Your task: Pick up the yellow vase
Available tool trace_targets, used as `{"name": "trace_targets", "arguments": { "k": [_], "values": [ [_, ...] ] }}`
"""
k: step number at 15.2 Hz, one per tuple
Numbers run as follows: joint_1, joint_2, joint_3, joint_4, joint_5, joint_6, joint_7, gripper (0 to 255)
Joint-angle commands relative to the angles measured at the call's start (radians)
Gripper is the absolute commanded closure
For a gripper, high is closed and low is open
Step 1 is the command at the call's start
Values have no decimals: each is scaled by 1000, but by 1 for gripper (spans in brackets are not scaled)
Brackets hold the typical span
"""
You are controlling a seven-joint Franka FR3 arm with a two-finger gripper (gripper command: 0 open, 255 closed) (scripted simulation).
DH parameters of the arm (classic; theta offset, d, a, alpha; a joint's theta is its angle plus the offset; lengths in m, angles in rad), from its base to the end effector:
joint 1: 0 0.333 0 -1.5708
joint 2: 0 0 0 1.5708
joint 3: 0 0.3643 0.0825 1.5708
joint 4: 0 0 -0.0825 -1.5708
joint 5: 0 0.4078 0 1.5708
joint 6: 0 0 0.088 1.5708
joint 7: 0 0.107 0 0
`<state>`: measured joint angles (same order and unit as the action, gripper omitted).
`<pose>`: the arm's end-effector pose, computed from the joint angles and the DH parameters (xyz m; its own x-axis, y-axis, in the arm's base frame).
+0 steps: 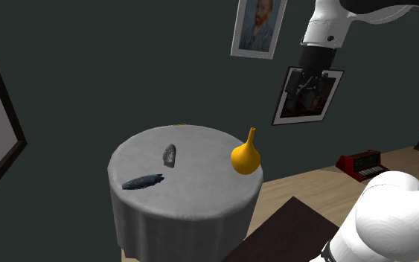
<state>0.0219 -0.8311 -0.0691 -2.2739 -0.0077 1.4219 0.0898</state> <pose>0.2661 -0.0244 0.6638 0.9931 -0.1142 -0.0259 -0.1152 -0.9925 -0.0412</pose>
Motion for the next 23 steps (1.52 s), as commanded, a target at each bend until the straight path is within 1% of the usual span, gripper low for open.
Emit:
{"name": "trace_targets", "arguments": {
  "k": [1, 8, 14, 19, 23],
  "values": [
    [0, 0, 0, 0, 0, 0, 0, 0],
    [-18, 104, -100, -83, -70, 222, -107, 0],
    [-26, 246, -190, -100, -104, 414, -198, 0],
    [-23, 396, -265, -74, -103, 565, -280, 0],
    [-14, 534, -324, -27, -72, 674, -357, 0]
  ]
}}
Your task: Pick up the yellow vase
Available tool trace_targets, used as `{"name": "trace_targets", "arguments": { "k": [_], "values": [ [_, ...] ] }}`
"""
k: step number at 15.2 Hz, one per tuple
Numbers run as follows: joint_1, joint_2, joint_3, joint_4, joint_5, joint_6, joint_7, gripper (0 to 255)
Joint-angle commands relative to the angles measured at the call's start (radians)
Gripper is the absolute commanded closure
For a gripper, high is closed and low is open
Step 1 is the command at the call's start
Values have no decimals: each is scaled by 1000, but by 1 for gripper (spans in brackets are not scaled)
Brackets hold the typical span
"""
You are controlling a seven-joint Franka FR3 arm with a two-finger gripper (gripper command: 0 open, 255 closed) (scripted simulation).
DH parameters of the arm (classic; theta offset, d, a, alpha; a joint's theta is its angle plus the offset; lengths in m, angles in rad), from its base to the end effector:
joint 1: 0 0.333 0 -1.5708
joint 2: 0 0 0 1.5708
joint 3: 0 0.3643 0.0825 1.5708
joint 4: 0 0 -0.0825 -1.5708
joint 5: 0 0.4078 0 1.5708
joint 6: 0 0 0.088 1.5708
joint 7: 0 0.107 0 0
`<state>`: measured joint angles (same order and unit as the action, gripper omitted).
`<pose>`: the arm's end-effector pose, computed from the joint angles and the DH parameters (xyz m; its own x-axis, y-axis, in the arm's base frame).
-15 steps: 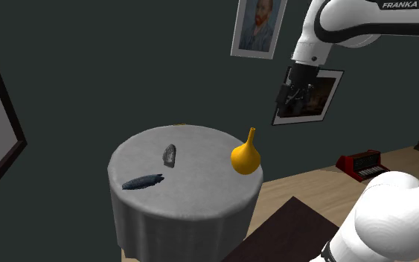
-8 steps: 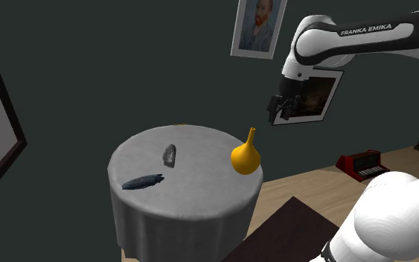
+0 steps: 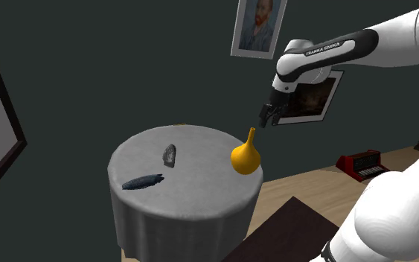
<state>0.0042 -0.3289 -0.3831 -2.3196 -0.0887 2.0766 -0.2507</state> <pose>0.4284 -0.1882 0.5024 0.9945 -0.0735 0.0746 -0.0719 -0.9971 -0.0230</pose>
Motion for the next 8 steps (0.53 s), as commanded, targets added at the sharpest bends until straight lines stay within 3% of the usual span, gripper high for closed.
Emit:
{"name": "trace_targets", "arguments": {
  "k": [1, 8],
  "values": [
    [6, 68, -24, 33, 21, 44, -37, 0],
    [8, 343, -98, 179, 172, 179, -214, 0]
  ]
}}
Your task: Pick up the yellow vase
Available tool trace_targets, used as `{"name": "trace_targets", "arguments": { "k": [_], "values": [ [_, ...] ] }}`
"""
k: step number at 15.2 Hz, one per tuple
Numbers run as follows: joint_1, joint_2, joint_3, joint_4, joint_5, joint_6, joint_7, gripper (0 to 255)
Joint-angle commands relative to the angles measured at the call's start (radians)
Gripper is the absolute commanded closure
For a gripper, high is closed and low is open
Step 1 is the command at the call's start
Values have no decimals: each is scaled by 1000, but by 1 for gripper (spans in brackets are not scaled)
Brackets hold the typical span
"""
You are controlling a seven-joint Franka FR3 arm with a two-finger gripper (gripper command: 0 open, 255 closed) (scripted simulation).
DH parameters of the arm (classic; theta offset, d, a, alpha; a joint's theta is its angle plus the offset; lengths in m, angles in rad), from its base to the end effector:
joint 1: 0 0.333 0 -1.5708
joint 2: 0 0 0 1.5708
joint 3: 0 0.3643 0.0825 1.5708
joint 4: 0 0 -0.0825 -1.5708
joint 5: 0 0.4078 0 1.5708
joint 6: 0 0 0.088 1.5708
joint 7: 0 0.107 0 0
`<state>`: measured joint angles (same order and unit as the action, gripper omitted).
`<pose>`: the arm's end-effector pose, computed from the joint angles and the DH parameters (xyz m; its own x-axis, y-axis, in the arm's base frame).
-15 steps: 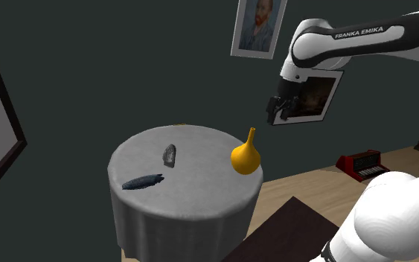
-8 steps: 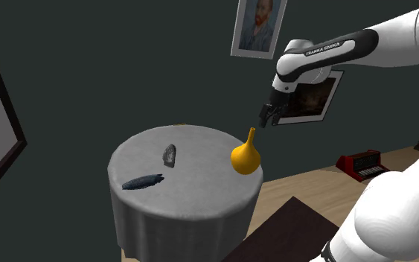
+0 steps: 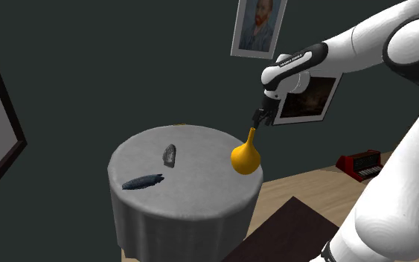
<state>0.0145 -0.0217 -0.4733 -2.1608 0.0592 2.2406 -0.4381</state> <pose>0.5036 -0.2481 0.4502 0.9919 -0.0559 0.1138 -0.0548 -0.9984 -0.0126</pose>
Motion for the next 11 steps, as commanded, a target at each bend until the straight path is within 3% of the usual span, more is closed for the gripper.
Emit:
{"name": "trace_targets", "arguments": {
  "k": [1, 8, 11],
  "values": [
    [-8, 77, -11, 47, 53, 28, -55, 0],
    [-92, 363, 12, 278, 243, 69, -223, 0],
    [-117, 419, 27, 323, 275, 80, -248, 0]
  ]
}}
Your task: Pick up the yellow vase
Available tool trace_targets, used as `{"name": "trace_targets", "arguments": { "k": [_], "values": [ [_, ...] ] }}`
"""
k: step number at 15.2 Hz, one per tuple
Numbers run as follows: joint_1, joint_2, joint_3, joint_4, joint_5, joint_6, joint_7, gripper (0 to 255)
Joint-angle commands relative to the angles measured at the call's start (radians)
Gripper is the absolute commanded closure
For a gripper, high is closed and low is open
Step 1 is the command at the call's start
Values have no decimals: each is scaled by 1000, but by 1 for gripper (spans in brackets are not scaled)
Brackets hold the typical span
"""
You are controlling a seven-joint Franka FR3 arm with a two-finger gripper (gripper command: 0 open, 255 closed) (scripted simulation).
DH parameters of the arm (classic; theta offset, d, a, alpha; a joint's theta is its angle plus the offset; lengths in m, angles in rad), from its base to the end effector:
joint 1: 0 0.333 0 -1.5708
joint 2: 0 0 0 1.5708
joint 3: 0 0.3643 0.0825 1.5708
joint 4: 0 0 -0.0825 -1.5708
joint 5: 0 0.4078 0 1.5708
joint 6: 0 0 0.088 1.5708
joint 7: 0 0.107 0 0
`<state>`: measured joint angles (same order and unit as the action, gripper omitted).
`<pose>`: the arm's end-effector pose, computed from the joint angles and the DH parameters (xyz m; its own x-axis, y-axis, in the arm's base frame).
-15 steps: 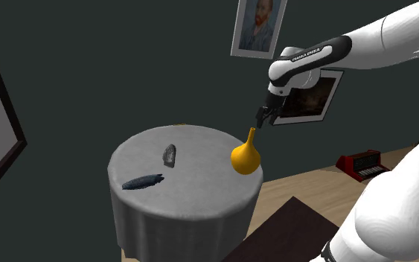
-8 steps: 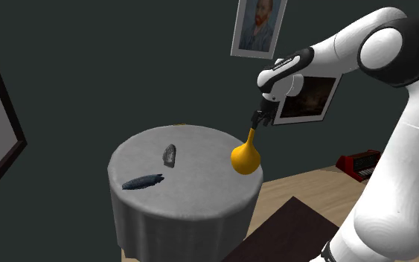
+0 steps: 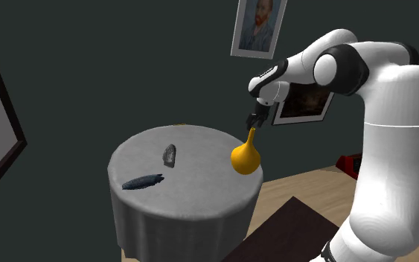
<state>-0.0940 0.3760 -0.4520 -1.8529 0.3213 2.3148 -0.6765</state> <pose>0.5974 -0.3246 0.3812 0.9864 -0.0340 0.1609 -0.0344 -0.9994 -0.0002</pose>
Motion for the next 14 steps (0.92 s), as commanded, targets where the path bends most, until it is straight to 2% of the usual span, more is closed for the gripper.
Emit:
{"name": "trace_targets", "arguments": {
  "k": [1, 8, 9, 14],
  "values": [
    [-10, 28, 8, 11, 18, 16, -14, 0],
    [-22, 71, 26, -7, 50, 72, -38, 0],
    [-23, 72, 27, -5, 51, 71, -39, 255],
    [-23, 71, 27, -6, 51, 72, -39, 255]
  ]
}}
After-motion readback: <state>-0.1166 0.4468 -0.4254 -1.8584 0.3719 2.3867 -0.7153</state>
